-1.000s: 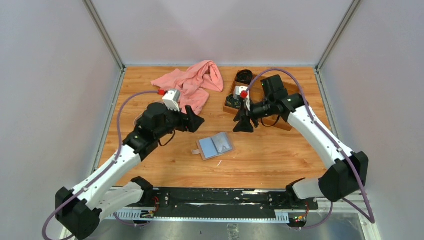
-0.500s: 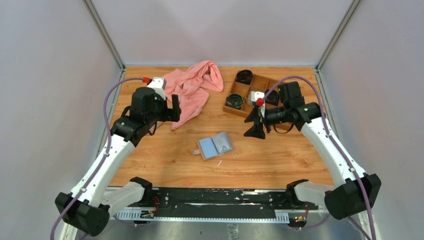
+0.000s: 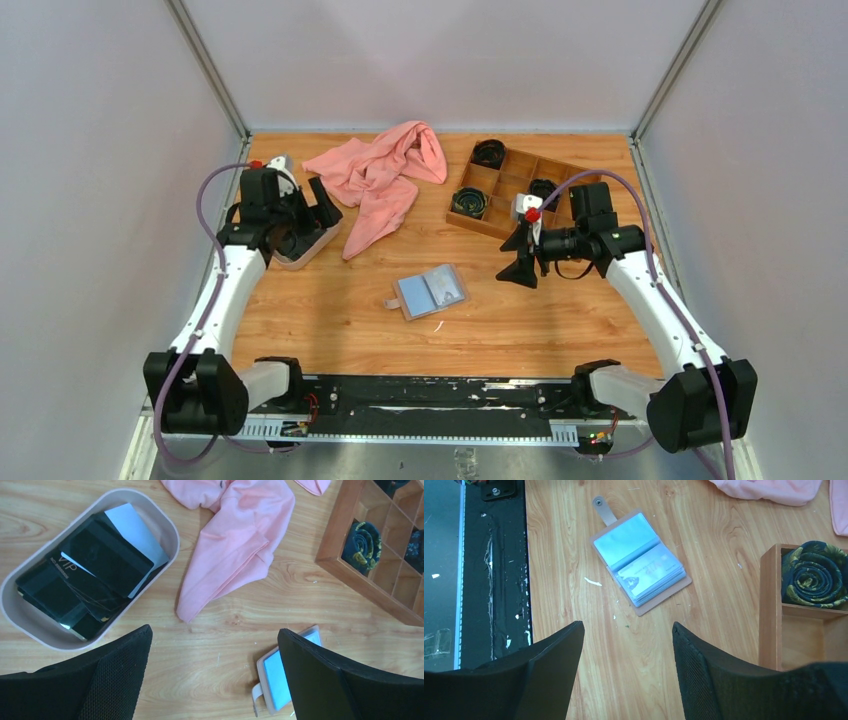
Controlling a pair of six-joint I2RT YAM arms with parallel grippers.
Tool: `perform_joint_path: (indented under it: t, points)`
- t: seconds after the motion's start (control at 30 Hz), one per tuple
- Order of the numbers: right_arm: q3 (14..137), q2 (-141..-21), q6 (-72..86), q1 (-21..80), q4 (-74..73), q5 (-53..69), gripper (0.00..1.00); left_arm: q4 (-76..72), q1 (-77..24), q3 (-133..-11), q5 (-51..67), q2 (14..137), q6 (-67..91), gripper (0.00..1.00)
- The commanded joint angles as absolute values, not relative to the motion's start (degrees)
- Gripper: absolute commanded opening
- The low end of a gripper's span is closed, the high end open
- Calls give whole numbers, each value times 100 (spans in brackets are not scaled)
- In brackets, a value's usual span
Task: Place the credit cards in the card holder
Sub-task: Pick up the credit card from the storage box.
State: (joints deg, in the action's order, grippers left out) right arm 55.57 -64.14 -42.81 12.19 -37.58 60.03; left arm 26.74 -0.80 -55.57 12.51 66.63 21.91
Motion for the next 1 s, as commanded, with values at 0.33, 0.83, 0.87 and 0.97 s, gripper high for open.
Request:
perform_joint_path:
  t: [0.33, 0.83, 0.87, 0.97]
  points:
    - [5501, -6580, -4298, 1133, -3656, 5969, 69, 1878, 156, -4930, 977, 6874, 3230, 99]
    - [5502, -6613, -4307, 1132, -3664, 5950, 69, 2219, 148, -5446, -828, 8197, 3870, 77]
    - [5502, -6622, -4307, 1133, -3665, 5944, 69, 2175, 149, -5502, -825, 8307, 3875, 77]
    - [5494, -6626, -4322, 1131, -3661, 5921, 69, 2056, 149, -5684, -699, 8653, 3914, 77]
